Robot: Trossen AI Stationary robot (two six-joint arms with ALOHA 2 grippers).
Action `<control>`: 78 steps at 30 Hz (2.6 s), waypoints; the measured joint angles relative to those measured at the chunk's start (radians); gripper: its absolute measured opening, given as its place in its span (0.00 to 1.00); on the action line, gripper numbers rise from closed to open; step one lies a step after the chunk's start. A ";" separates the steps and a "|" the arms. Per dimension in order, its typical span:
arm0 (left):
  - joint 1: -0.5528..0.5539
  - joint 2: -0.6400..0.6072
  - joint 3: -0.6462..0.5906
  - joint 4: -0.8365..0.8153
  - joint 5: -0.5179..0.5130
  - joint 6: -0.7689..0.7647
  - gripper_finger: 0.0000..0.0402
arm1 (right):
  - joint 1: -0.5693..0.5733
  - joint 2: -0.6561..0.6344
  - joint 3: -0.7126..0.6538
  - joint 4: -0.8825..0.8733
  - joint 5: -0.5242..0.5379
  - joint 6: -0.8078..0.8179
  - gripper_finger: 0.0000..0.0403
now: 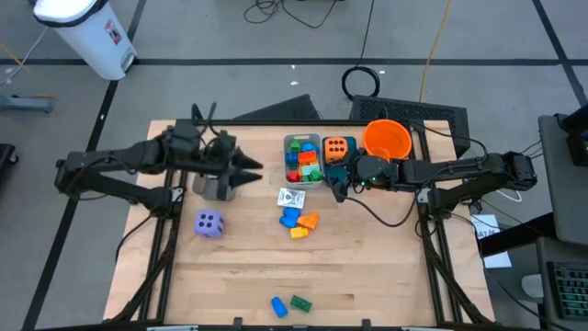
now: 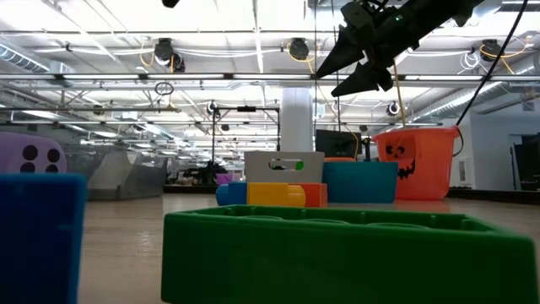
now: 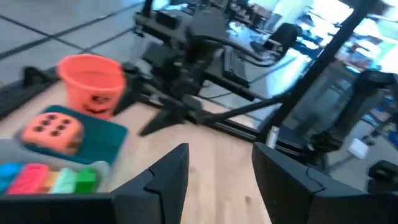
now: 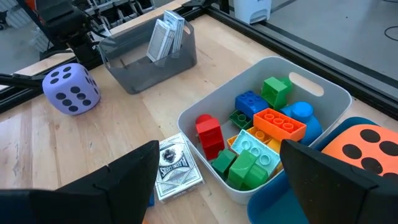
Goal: Pick & Place Toys
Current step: Put the light orange game piece into the gray bin
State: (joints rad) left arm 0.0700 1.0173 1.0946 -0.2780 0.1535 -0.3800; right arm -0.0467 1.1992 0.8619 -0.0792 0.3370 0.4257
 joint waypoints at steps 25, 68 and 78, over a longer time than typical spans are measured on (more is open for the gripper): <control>-0.297 0.044 0.000 0.132 -0.296 -0.118 0.46 | 0.000 0.000 0.000 0.000 0.000 0.000 0.80; -0.429 0.063 0.001 -0.010 -0.451 -0.041 0.46 | 0.001 0.000 0.000 0.000 0.000 0.000 0.80; -0.453 0.063 0.001 -0.043 -0.545 -0.042 0.46 | 0.001 0.000 0.000 0.000 0.000 0.000 0.80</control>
State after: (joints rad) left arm -0.3828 1.0801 1.0958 -0.3208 -0.3916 -0.4225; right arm -0.0460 1.1988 0.8619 -0.0792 0.3367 0.4255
